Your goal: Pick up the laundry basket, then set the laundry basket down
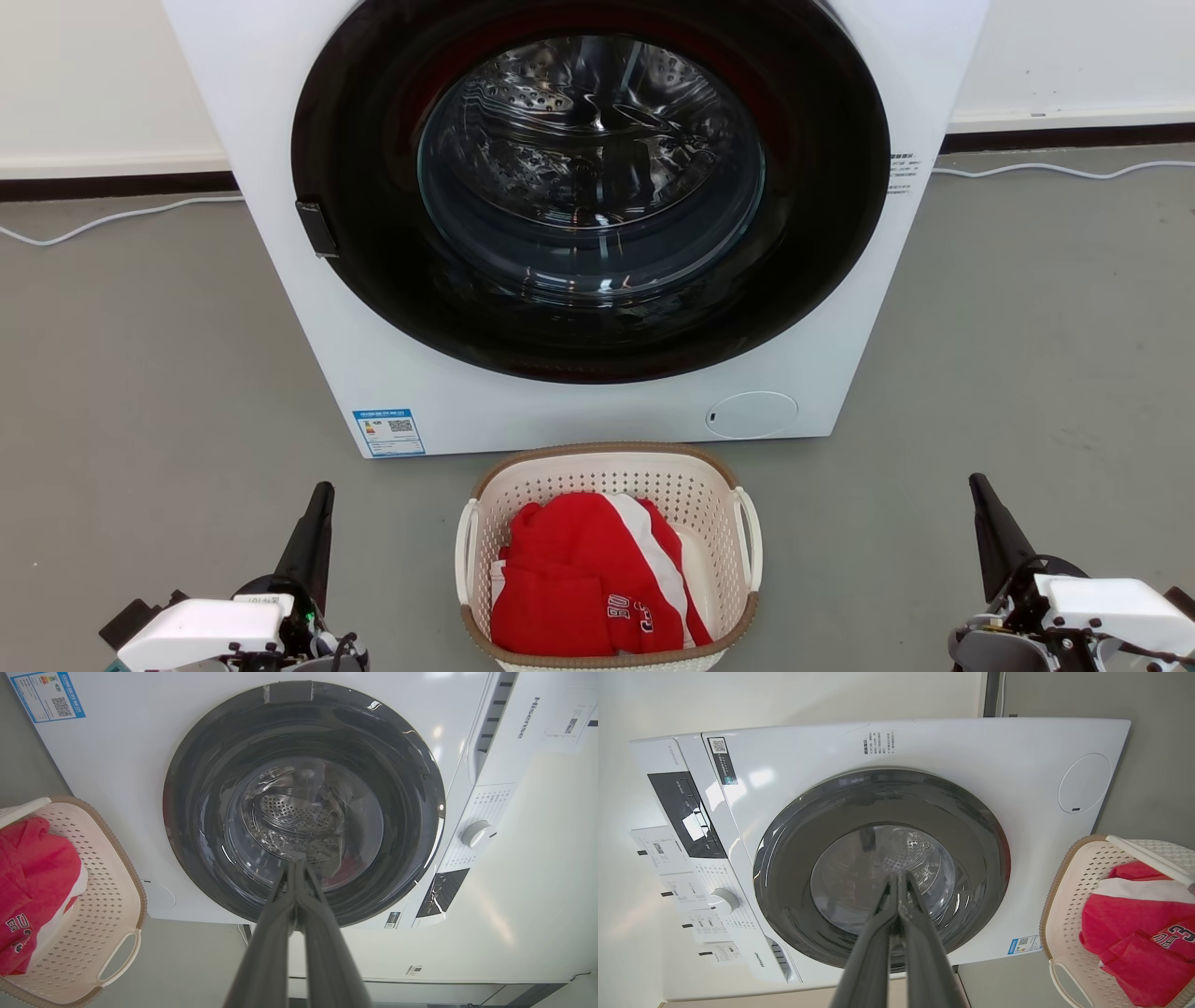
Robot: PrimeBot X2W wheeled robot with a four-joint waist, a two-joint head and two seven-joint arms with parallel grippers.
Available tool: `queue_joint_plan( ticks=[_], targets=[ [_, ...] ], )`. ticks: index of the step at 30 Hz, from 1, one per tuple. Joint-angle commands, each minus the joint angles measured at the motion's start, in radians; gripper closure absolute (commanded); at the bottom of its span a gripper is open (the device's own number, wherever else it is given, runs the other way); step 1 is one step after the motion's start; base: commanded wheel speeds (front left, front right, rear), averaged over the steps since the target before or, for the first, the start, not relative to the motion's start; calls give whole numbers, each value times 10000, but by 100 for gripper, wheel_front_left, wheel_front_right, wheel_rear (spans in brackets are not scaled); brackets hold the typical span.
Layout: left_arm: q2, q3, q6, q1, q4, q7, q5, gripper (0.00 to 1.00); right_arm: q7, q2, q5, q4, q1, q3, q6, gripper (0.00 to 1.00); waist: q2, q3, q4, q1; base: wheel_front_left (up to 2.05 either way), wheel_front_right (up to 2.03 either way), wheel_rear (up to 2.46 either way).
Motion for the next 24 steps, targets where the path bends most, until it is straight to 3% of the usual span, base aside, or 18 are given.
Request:
queue_joint_plan(
  ticks=[1, 24],
  targets=[
    [106, 300, -73, -542, -302, 65, -55, 100, 78, -28, 63, -299, -595, 167, 73, 100, -1, 0, 0, 0, 0, 0, 0],
    [106, 298, -73, -542, -303, 64, -56, 100, 78, -28, 64, -299, -595, 168, 73, 100, -1, 0, 0, 0, 0, 0, 0]
  ],
)
